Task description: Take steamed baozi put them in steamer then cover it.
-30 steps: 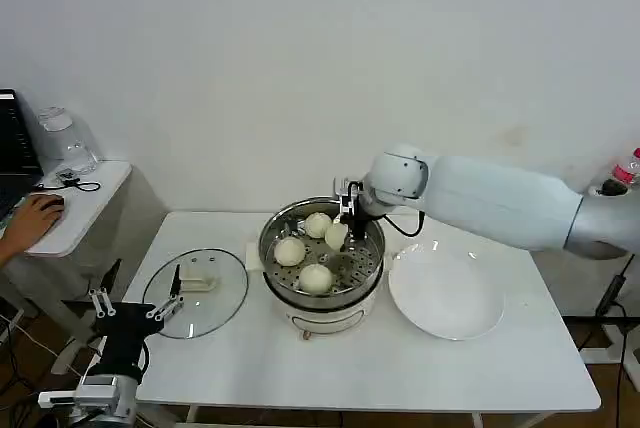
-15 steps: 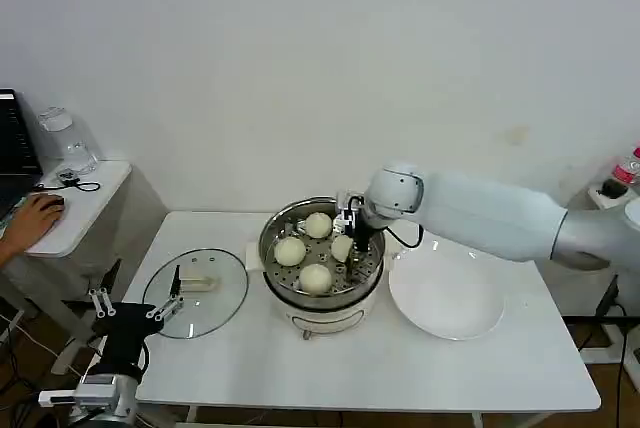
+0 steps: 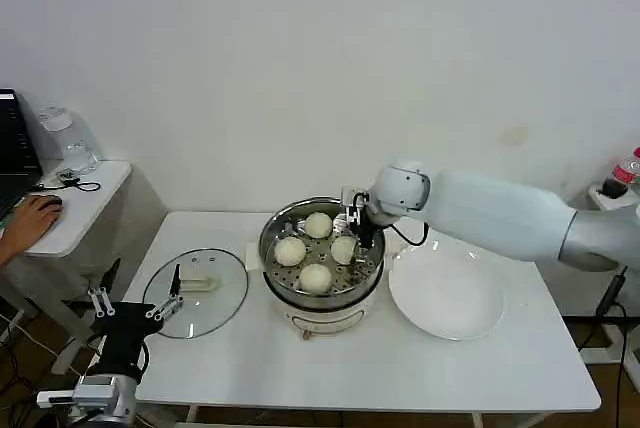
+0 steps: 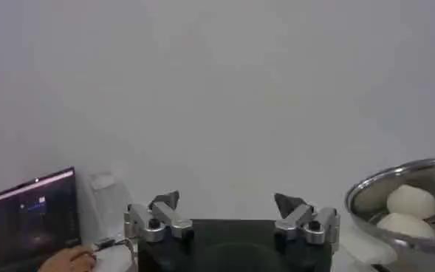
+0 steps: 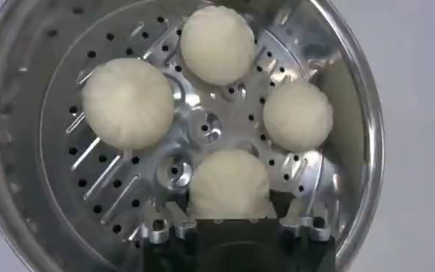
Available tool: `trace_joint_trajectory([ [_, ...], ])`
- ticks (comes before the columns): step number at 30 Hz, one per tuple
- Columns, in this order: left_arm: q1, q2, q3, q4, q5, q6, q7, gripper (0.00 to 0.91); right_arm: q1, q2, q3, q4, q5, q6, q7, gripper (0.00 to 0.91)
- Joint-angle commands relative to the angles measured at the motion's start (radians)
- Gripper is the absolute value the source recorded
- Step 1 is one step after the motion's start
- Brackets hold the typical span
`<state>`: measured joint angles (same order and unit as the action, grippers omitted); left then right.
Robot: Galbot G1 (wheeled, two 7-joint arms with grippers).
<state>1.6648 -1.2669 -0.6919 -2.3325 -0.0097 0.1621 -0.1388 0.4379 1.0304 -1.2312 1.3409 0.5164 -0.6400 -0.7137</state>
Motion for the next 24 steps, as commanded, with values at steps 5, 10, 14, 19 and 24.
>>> trace_joint_trajectory([
  [5, -0.002, 0.01, 0.005, -0.007, -0.023, 0.012, -0.005, 0.907, 0.078, -0.165, 0.104, 0.164, 0.048, -0.009, 0.056, 0.907],
  [10, 0.002, 0.014, 0.01, -0.018, -0.023, 0.014, -0.005, 0.907, 0.003, -0.31, 0.173, 0.312, 0.057, 0.001, 0.145, 0.907],
  [14, 0.004, 0.017, 0.009, -0.018, -0.022, 0.013, -0.005, 0.907, -0.136, -0.426, 0.347, 0.405, 0.067, 0.022, 0.303, 0.907],
  [19, 0.001, 0.02, 0.017, -0.007, -0.018, 0.012, -0.003, 0.907, -0.47, -0.539, 0.616, 0.52, 0.09, 0.215, 0.623, 0.907],
  [24, -0.004, 0.019, 0.026, 0.018, -0.009, 0.002, 0.001, 0.907, -0.85, -0.543, 0.994, 0.539, -0.022, 0.403, 0.749, 0.907],
])
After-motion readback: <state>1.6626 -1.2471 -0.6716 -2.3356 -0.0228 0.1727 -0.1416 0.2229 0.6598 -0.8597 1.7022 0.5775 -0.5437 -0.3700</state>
